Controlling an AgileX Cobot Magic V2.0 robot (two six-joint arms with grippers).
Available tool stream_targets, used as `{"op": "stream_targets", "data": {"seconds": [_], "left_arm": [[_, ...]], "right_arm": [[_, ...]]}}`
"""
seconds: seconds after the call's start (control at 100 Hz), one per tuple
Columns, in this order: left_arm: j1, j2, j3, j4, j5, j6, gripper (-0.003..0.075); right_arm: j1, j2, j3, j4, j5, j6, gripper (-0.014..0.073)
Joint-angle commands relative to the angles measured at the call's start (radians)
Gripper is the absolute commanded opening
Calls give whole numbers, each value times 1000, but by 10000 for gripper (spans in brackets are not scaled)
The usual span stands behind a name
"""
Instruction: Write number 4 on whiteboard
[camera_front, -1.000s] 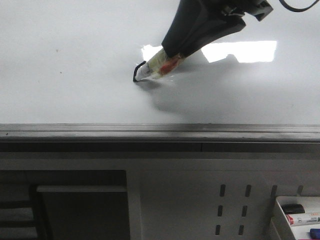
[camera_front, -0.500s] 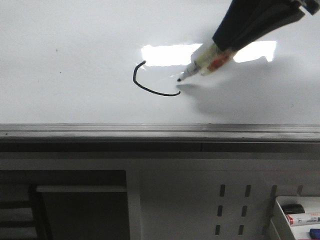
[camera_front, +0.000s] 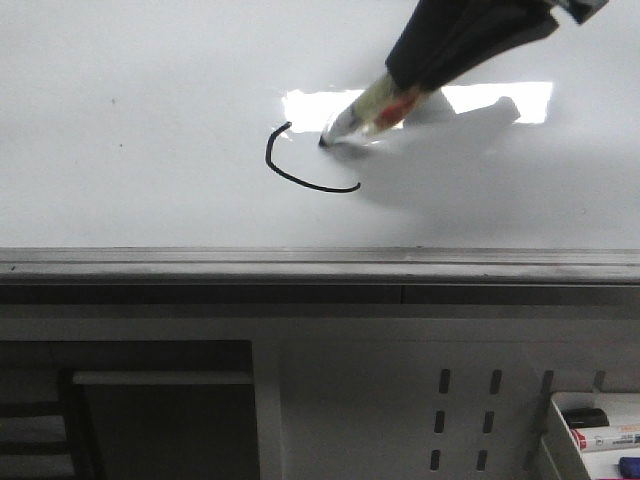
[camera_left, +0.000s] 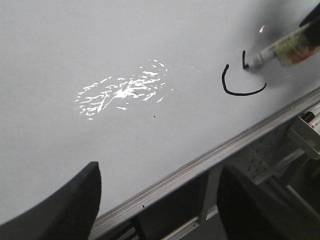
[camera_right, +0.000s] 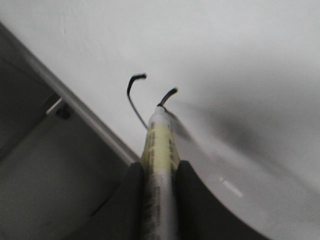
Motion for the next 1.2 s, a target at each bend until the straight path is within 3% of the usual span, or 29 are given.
{"op": "stream_targets", "data": {"seconds": [0.0,0.25,0.41,0.55,0.69,0.82,0.96,1.19], "left_arm": [[3,-4,-25,-15,-69,-11,459],[3,-4,-25,-15,-63,-5,459],[-29,22,-45,-72,-26,127,459],[-121,148,-114,-245,73,396,459],[-258,315,-184,-339,82,568,459],[-372,465,-270,-341,6,578,459],[-448,609,-381,-341,11,588,459],[-465,764,-509,-434,80,687,459]], "right_arm": [[-3,27,-26,-20,48,-10,-36],[-3,-40,-104,-2,129,-14,-36],[-3,-147,-123,-2,220,-147,-36],[-3,-200,-123,2,382,-388,-36],[-3,-230,-123,15,421,-465,-36],[-3,-233,-123,15,442,-522,-36],[-3,-233,-123,15,442,-531,-36],[-3,-233,-121,15,448,-581,-36]]}}
